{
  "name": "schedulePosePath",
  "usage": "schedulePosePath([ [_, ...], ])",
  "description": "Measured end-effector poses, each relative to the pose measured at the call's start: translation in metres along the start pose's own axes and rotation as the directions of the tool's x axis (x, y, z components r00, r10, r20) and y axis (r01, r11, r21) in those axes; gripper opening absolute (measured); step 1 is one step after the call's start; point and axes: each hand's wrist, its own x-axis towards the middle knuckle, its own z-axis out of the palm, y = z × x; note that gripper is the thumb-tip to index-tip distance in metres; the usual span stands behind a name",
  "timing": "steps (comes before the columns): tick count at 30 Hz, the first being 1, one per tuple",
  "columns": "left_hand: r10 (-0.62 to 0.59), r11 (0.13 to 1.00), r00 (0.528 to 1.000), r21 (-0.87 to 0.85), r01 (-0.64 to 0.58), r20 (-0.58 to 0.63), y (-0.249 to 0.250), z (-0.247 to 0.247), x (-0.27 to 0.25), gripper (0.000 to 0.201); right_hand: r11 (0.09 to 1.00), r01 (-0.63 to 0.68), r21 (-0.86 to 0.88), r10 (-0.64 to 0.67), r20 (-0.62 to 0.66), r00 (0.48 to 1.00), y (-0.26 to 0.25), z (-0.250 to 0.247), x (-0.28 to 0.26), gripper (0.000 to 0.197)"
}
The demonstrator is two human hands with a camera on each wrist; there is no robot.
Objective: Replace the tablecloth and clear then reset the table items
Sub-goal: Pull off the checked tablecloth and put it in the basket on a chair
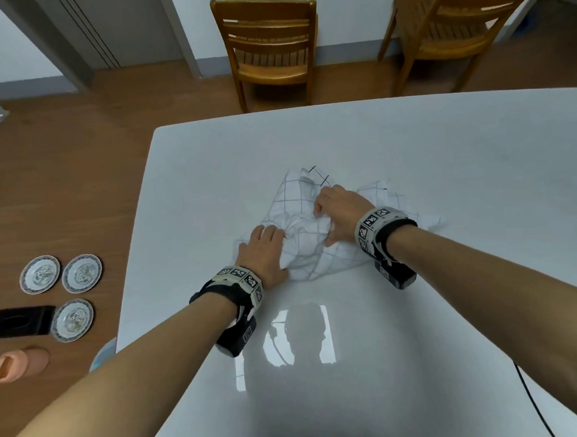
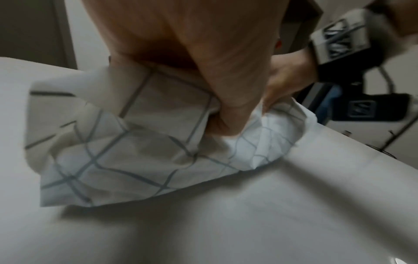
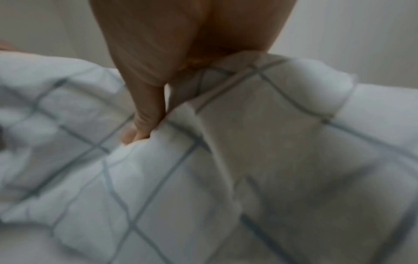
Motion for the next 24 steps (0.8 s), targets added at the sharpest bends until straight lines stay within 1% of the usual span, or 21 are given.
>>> schedulePosePath([
  [1, -0.017, 0.998, 1.000, -0.055, 0.017, -0.001, -0.002, -0.004, 0.009, 0.073, 1.000, -0.013, -0.010, 0.012, -0.073, 0.997, 0.002, -0.002, -0.002, 0.085],
  [2, -0.030, 0.993, 0.999, -0.110, 0.032, 0.019, -0.005, -0.010, 0.018, 0.069, 0.999, -0.039, -0.031, 0.036, -0.105, 0.994, 0.003, -0.005, -0.002, 0.098],
  [4, -0.053, 0.980, 0.995, -0.186, 0.068, 0.081, -0.013, -0.018, 0.033, 0.069, 0.990, -0.094, -0.109, 0.085, -0.082, 0.993, 0.003, -0.016, 0.005, 0.121],
  [5, -0.070, 0.975, 0.992, -0.202, 0.089, 0.101, -0.017, -0.022, 0.039, 0.068, 0.982, -0.114, -0.152, 0.104, -0.072, 0.992, 0.000, -0.023, 0.012, 0.127],
  [6, -0.095, 0.969, 0.989, -0.217, 0.118, 0.116, -0.021, -0.024, 0.046, 0.067, 0.974, -0.130, -0.188, 0.118, -0.074, 0.990, -0.004, -0.029, 0.018, 0.128],
  [8, -0.147, 0.953, 0.981, -0.248, 0.174, 0.124, -0.027, -0.027, 0.059, 0.058, 0.961, -0.144, -0.235, 0.117, -0.127, 0.985, -0.013, -0.037, 0.026, 0.120],
  [10, -0.191, 0.940, 0.973, -0.260, 0.220, 0.132, -0.033, -0.031, 0.073, 0.050, 0.970, -0.121, -0.212, 0.086, -0.168, 0.982, -0.020, -0.037, 0.027, 0.107],
  [11, -0.210, 0.932, 0.967, -0.268, 0.243, 0.146, -0.036, -0.034, 0.079, 0.048, 0.979, -0.104, -0.176, 0.076, -0.160, 0.984, -0.021, -0.033, 0.025, 0.106],
  [13, -0.244, 0.920, 0.953, -0.267, 0.286, 0.180, -0.043, -0.040, 0.088, 0.051, 0.988, -0.075, -0.133, 0.063, -0.096, 0.993, -0.018, -0.020, 0.021, 0.116],
  [16, -0.269, 0.913, 0.937, -0.252, 0.322, 0.222, -0.048, -0.047, 0.095, 0.056, 0.971, 0.007, -0.239, -0.010, -0.011, 1.000, -0.010, -0.002, 0.023, 0.129],
  [19, -0.248, 0.920, 0.949, -0.258, 0.293, 0.194, -0.046, -0.049, 0.089, 0.058, 0.963, -0.001, -0.271, 0.014, 0.049, 0.999, -0.004, 0.005, 0.035, 0.131],
  [22, -0.203, 0.947, 0.976, -0.239, 0.215, 0.074, -0.049, -0.044, 0.073, 0.066, 0.965, -0.022, -0.260, 0.042, 0.072, 0.997, -0.006, 0.004, 0.053, 0.142],
  [24, -0.180, 0.955, 0.984, -0.240, 0.176, 0.007, -0.053, -0.040, 0.060, 0.071, 0.962, -0.014, -0.272, 0.038, 0.086, 0.996, -0.009, 0.000, 0.066, 0.151],
])
